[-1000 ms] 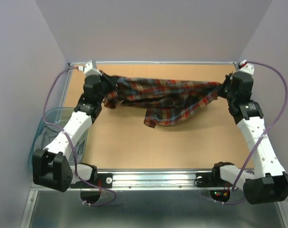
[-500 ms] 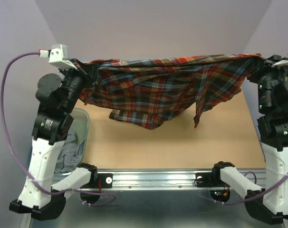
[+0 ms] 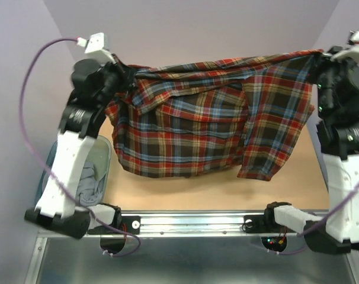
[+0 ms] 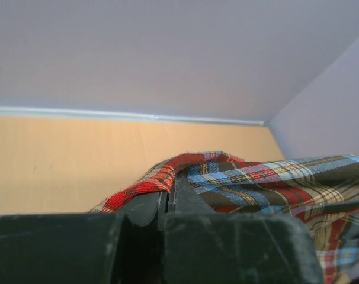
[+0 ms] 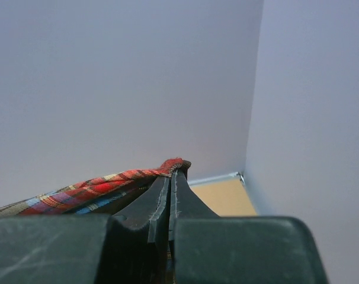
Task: Fold and stack the long sleeve shirts
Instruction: Flatten the shirt out
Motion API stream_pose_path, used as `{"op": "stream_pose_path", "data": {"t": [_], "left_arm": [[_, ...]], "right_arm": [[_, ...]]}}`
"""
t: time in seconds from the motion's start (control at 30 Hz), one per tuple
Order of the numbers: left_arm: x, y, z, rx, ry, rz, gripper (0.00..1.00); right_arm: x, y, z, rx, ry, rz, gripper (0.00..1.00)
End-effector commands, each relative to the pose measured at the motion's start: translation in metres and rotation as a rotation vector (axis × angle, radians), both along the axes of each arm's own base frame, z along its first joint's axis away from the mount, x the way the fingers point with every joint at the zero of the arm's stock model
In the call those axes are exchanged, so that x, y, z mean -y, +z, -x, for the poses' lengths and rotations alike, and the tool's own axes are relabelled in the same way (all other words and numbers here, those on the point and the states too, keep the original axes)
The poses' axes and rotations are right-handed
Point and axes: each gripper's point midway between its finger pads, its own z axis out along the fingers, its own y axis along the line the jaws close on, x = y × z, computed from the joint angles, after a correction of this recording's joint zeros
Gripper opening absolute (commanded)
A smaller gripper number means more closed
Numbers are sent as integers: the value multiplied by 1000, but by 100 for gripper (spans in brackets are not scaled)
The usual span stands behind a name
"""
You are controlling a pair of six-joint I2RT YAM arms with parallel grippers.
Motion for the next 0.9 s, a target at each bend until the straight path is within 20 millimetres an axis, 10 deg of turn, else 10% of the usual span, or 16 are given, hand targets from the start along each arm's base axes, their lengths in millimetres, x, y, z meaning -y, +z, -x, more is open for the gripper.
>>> {"op": "stream_pose_path", "data": {"t": [0.0, 0.17, 0.33, 0.47, 0.57, 0.63, 0.87], "left_arm": [[-23, -64, -75, -126, 171, -80, 0], [-23, -99, -148, -165, 199, -43, 13], [-14, -115, -185, -227, 153, -29, 76], [-17, -112, -172, -238, 153, -45, 85], [-25, -120, -147, -261, 168, -63, 89], [-34, -139, -125, -304, 195, -79, 89], [-45, -229, -44, -468, 179, -117, 89]], "right_arm": [[20, -30, -66, -85, -126, 36, 1], [23, -112, -165, -289, -178, 53, 4], [27, -162, -223, -388, -226, 34, 66], [9, -170, -213, -405, -125, -30, 81], [-9, -213, -198, -504, -35, -97, 84], [-18, -219, -178, -519, 12, -142, 84], [-31, -343, -90, -822, 10, -328, 83]]}}
